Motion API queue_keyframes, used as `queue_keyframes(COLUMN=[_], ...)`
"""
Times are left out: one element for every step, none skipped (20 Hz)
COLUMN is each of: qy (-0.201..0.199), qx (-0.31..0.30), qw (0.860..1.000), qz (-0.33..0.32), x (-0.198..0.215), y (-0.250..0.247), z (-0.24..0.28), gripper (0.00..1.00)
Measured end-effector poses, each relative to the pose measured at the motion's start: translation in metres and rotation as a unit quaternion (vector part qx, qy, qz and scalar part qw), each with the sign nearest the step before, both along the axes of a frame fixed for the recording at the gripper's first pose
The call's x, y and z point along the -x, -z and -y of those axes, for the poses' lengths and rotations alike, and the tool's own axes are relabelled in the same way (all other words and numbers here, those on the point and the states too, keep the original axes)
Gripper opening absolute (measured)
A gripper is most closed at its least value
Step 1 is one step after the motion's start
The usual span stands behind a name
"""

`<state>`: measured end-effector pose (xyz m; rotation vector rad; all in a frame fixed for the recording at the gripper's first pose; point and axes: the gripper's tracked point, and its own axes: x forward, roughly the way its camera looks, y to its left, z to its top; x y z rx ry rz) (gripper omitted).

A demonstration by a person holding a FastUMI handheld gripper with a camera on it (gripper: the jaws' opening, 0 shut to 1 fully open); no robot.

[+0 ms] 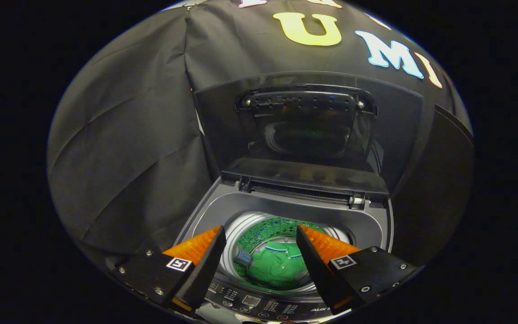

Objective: Put the clothes into the washing machine and then close the washing machine lid.

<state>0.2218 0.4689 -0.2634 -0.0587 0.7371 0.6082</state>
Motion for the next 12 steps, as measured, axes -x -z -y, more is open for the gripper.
queue_keyframes(qy=[0.000,0.001,0.003,0.006,0.009,0.012,0.015,0.019,0.022,0.027,0.031,0.036], qx=[-0.005,-0.012,-0.022,-0.033,-0.044,-0.053,-0.061,-0.067,-0.073,-0.079,-0.085,-0.091], qw=[1.000,1.000,0.999,0.998,0.996,0.994,0.991,0.988,0.985,0.981,0.978,0.974], qz=[0.013,0.028,0.042,0.057,0.075,0.093,0.114,0.135,0.155,0.174,0.190,0.204], x=[0.000,-0.003,-0.004,-0.007,-0.011,-0.016,-0.019,-0.023,-0.028,-0.033,-0.039,-0.045], y=[-0.006,-0.013,-0.021,-0.031,-0.043,-0.055,-0.067,-0.081,-0.096,-0.110,-0.122,-0.134], z=[0.000,-0.001,-0.002,-0.003,-0.004,-0.004,-0.004,-0.003,-0.002,-0.002,-0.001,-0.001], gripper=[0.96,0.96,0.96,0.96,0.96,0.96,0.96,0.96,0.96,0.96,0.96,0.96])
